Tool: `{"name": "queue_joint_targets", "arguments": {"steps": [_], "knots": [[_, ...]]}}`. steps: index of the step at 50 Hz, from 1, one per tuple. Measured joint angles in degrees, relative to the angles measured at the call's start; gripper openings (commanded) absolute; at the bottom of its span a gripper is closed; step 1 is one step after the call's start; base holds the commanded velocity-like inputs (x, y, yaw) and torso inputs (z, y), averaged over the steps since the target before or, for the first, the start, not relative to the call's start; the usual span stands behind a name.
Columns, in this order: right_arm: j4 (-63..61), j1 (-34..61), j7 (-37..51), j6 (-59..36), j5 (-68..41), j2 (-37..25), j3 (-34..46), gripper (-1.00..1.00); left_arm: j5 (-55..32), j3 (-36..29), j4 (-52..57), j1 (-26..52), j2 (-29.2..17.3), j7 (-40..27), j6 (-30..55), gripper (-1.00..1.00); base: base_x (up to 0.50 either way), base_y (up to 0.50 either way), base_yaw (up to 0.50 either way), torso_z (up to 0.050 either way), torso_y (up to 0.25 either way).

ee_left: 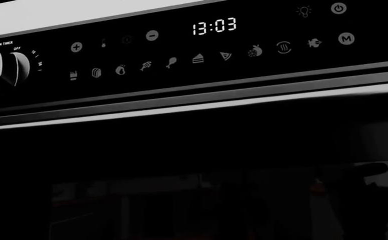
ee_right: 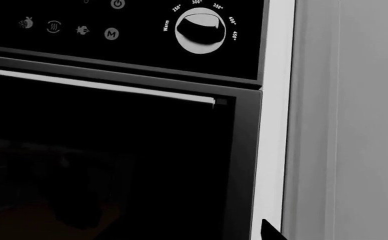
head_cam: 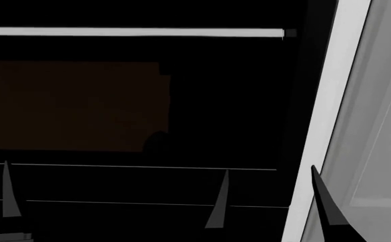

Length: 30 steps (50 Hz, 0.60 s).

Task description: Press the start button on the microwave

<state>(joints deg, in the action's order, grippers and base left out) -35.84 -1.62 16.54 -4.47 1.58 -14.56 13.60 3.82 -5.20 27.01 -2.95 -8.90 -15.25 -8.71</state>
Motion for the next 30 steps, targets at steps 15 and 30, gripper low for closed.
{"name": "queue_joint_targets", "arguments": {"steps": [15,30], "knots": [[-15.18,11.19,-7.61,-18.04,7.17,4.34,-1.04,1.0,-0.2,-0.89,-0.51,0.19,-0.71,-0.66,-0.12,1.0,0.0,0.0,0.0,0.0,0.0],[-21.05,51.41,-28.43,-57.96,18.46,12.12,0.19,-1.0,-0.53,-1.43,-0.93,0.25,-1.45,-1.32,-0.48,1.0,0.0,0.0,0.0,0.0,0.0]]}}
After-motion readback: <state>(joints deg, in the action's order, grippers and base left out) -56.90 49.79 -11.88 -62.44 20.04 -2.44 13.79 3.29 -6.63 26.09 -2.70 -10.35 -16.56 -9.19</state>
